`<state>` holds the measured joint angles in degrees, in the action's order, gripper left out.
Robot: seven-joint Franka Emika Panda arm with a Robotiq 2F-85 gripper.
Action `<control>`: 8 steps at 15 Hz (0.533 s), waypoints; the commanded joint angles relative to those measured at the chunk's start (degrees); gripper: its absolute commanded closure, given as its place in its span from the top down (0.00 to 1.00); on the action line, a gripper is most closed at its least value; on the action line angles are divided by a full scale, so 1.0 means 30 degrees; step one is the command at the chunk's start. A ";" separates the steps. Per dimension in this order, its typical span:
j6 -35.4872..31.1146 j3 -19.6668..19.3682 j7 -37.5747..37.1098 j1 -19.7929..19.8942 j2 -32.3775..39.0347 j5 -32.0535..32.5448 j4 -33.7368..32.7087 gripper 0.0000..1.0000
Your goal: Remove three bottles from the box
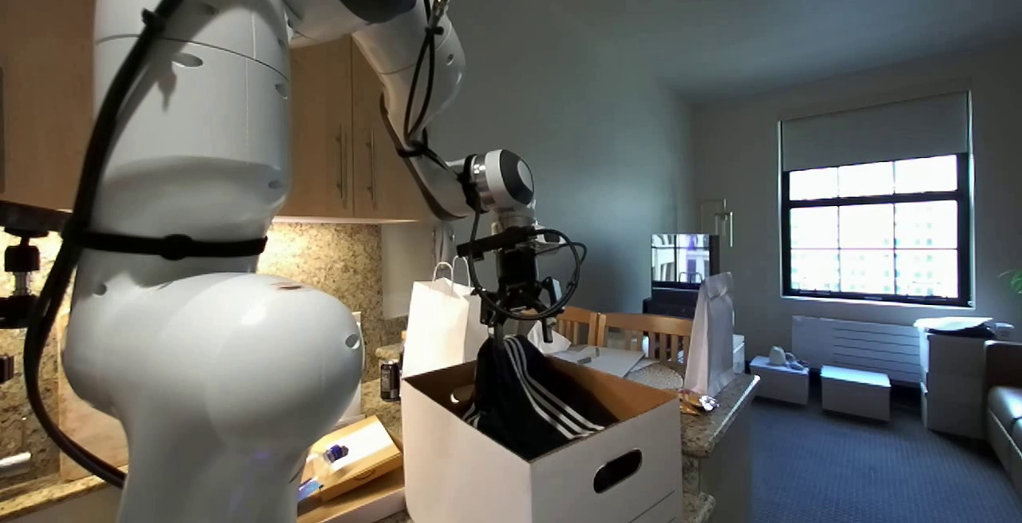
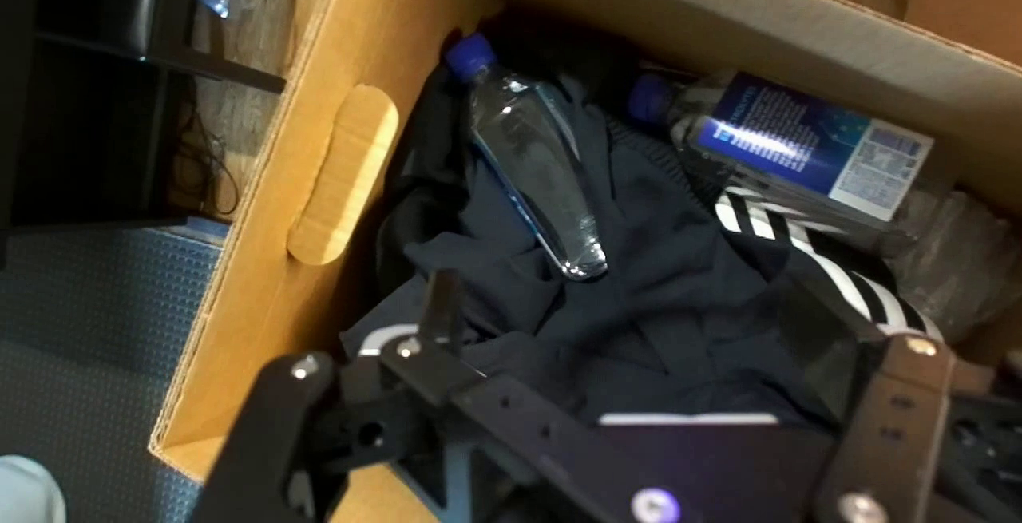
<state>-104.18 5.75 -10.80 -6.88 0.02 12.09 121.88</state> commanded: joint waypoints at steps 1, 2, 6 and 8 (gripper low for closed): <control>-0.0205 -0.0154 0.2284 0.0261 -0.0408 0.1827 0.0600 1.00; -0.0262 -0.0204 0.2604 0.0261 -0.0444 0.2334 0.0637 1.00; -0.0522 -0.0315 0.3594 0.0251 -0.0567 0.3793 0.0765 1.00; -0.0589 -0.0358 0.3908 0.0285 -0.0484 0.4048 0.0794 1.00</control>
<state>-104.23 4.63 -2.06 -6.79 -0.05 22.18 122.35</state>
